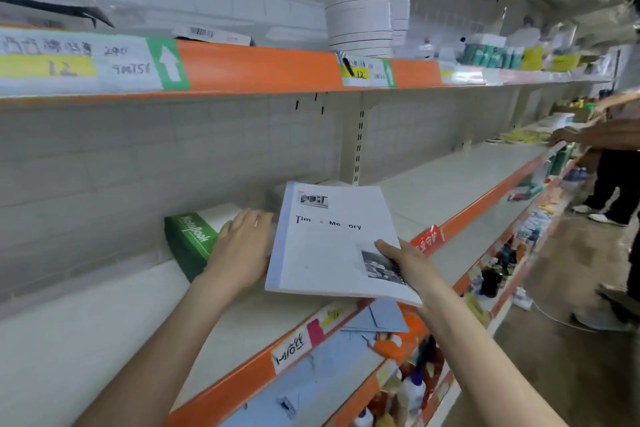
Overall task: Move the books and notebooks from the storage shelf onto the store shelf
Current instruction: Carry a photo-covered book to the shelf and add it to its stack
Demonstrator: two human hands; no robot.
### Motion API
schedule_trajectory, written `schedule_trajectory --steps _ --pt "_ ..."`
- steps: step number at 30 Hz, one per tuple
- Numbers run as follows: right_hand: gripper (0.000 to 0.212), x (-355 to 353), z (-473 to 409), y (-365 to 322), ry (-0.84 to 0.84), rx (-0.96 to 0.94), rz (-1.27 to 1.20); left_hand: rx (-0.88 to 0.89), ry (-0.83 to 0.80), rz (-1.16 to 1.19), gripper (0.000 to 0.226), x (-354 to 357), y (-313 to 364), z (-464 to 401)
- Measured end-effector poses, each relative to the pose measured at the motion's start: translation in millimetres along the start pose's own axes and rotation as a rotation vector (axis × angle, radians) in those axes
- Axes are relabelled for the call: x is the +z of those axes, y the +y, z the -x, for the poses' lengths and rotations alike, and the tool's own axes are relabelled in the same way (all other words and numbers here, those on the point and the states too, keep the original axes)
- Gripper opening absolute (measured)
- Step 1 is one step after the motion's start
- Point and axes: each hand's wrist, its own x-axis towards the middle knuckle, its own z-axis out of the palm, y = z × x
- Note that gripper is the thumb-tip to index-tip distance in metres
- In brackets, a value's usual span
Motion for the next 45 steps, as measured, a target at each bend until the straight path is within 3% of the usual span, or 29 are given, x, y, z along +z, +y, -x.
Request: schedule_trajectory --steps 9,18,22,27,29,33,35,39,45 --pt "0.024 -58 -132 -50 -0.251 -0.001 0.25 -0.221 -0.002 -0.02 0.049 24 43 -76" --pt "0.026 -81 -227 -61 -0.422 0.16 0.263 -0.349 -0.041 0.076 0.04 67 61 -120" --pt "0.024 -79 -259 -65 -0.467 0.191 0.312 -0.469 -0.026 0.169 0.052 84 58 -130" --pt "0.065 -71 -303 -60 -0.461 0.134 0.625 -0.521 0.017 0.177 0.059 99 56 -134" --pt "0.07 -63 -314 -62 -0.499 0.144 0.646 -0.556 0.021 0.167 0.061 107 54 -135" --pt "0.043 -52 -323 -64 -0.532 0.081 0.721 -0.578 0.034 0.166 0.064 114 51 -137" --pt "0.043 -51 -331 -59 -0.554 0.027 0.794 -0.591 0.049 0.166 0.063 115 52 -140" --pt "0.023 -47 -327 -58 -0.512 -0.215 0.92 -0.577 0.074 0.173 0.056 121 51 -143" --pt "0.019 -50 -328 -43 -0.437 -0.327 0.979 -0.586 0.037 0.194 0.05 122 51 -145"
